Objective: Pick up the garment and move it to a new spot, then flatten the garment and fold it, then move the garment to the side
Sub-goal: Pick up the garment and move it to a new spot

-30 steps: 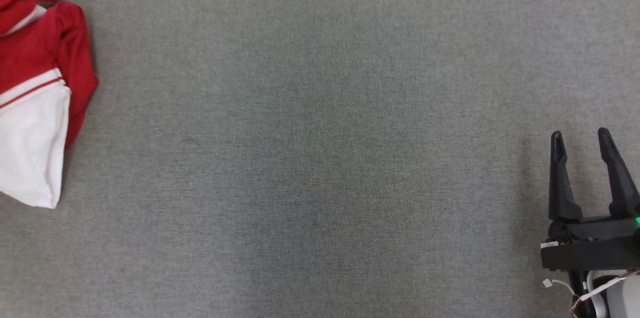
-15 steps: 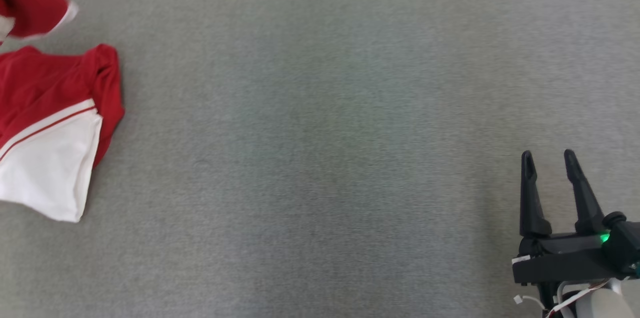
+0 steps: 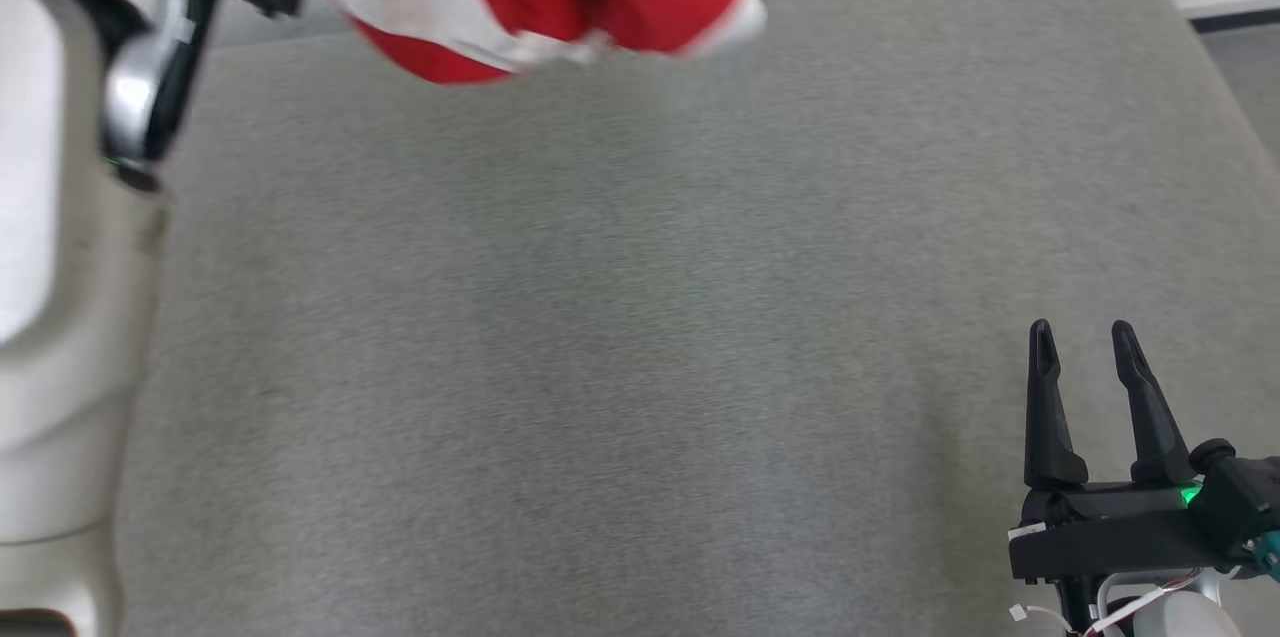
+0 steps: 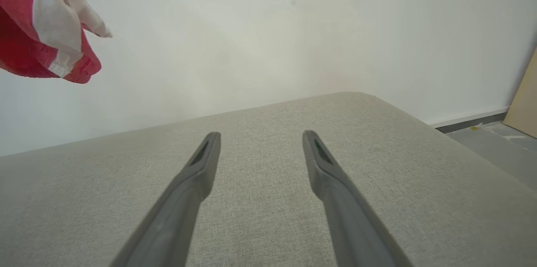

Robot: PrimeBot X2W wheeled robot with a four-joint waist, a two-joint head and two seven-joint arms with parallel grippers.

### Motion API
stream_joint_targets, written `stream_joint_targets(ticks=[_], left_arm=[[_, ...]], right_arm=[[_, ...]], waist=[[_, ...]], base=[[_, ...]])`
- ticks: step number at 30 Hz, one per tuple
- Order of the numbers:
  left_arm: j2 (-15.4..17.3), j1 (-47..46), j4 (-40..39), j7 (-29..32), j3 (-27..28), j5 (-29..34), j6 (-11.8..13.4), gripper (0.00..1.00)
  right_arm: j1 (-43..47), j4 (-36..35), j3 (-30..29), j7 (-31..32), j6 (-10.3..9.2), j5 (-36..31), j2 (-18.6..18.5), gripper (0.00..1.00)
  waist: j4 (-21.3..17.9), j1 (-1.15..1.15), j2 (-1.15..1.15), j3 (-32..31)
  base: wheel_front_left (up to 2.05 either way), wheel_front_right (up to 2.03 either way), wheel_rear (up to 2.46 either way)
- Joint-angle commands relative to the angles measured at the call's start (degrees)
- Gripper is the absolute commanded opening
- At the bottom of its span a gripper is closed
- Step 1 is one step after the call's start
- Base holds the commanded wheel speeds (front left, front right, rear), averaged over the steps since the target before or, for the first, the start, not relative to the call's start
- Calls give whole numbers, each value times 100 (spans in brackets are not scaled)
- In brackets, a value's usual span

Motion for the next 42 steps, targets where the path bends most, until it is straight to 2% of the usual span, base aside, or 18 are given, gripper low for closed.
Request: stream_joint_targets(ticks=[1,10,16,24,25,26,31,34,37,42], left_arm=[[-15,86,-18,-4,-7,-14,14,0],[-672,1241,207,-258,-441,-271,190,0],[-1060,2308,557,-580,-794,-356,334,0],[-1392,3385,1238,-936,-1611,-562,322,0],[-1412,3450,1280,-975,-1695,-635,315,55],[-1417,3485,1305,-1033,-1799,-672,324,100],[-1433,3398,1099,-1298,-2240,-993,415,100],[-1434,3277,879,-1448,-2284,-1077,608,100],[-1411,3237,695,-1547,-2115,-1038,792,100],[-1129,3451,403,-1591,-1667,-963,1020,100]], right_arm=[[6,4,1,-3,-12,18,17,100],[31,-13,-17,-2,-12,6,84,100],[47,3,-26,-2,-12,-35,95,100],[-10,75,45,-2,-12,-32,32,100],[-21,79,69,-2,-12,-31,23,100],[-22,83,61,-2,-12,-36,11,100],[28,105,100,-2,-12,-50,-29,100],[106,112,84,-2,-12,-57,-45,100],[181,104,93,-2,-12,-69,-48,100],[272,93,109,-1,-12,-102,-60,100]], waist=[[-247,1,0,-5],[-438,1,0,53],[-361,1,0,65],[-157,1,0,-30],[-131,1,0,-44],[-91,1,0,-72],[98,1,0,-224],[239,1,0,-336],[396,1,0,-435],[568,1,0,-561]], base=[[0,0,0],[0,0,0],[0,0,0],[0,0,0],[0,0,0],[0,0,0],[0,0,0],[0,0,0],[0,0,0],[0,0,0]])
